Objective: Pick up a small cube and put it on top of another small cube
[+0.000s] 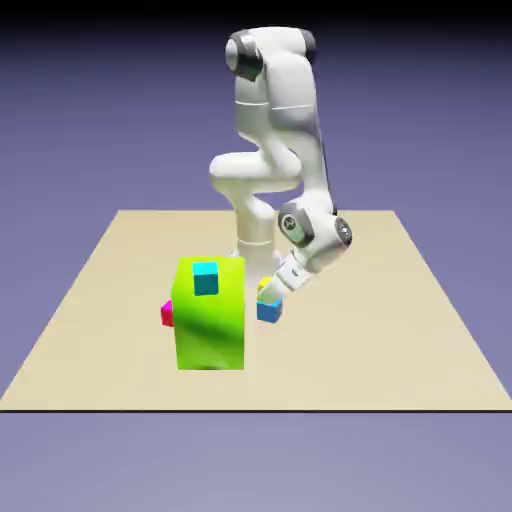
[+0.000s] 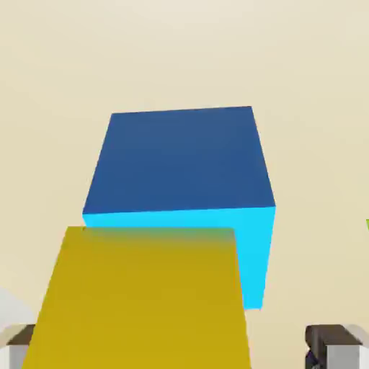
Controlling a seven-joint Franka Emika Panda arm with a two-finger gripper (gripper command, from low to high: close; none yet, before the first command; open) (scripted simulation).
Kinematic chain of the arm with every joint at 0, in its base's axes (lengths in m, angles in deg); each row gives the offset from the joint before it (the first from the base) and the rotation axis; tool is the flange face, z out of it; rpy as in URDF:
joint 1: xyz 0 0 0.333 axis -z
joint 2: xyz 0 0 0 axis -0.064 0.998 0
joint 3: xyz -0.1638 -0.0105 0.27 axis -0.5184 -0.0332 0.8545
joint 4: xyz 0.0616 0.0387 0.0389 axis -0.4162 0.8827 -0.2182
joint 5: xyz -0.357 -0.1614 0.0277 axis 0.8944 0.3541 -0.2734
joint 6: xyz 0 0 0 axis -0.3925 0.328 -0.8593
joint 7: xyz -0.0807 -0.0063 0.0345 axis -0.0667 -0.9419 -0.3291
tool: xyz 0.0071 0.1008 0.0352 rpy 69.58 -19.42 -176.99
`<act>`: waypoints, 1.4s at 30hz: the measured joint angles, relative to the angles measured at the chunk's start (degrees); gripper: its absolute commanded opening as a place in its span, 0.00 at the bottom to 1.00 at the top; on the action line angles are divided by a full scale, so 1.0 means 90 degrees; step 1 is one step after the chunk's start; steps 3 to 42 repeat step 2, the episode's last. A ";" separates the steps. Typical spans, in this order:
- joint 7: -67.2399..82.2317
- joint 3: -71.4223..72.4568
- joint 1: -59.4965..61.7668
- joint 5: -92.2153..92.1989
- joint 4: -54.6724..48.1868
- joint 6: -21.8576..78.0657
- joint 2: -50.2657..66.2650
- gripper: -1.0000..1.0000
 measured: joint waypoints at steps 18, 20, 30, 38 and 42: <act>0.0384 0.0203 -0.0108 -0.0550 -0.0144 0.0481 -0.0461 1.00; 0.0384 0.0203 -0.0108 -0.0550 -0.0144 0.0481 -0.0461 1.00; 0.0384 0.0203 -0.0108 -0.0550 -0.0144 0.0481 -0.0461 1.00; 0.0384 0.0203 -0.0108 -0.0550 -0.0144 0.0481 -0.0461 1.00; 0.0384 0.0203 -0.0108 -0.0550 -0.0144 0.0481 -0.0461 1.00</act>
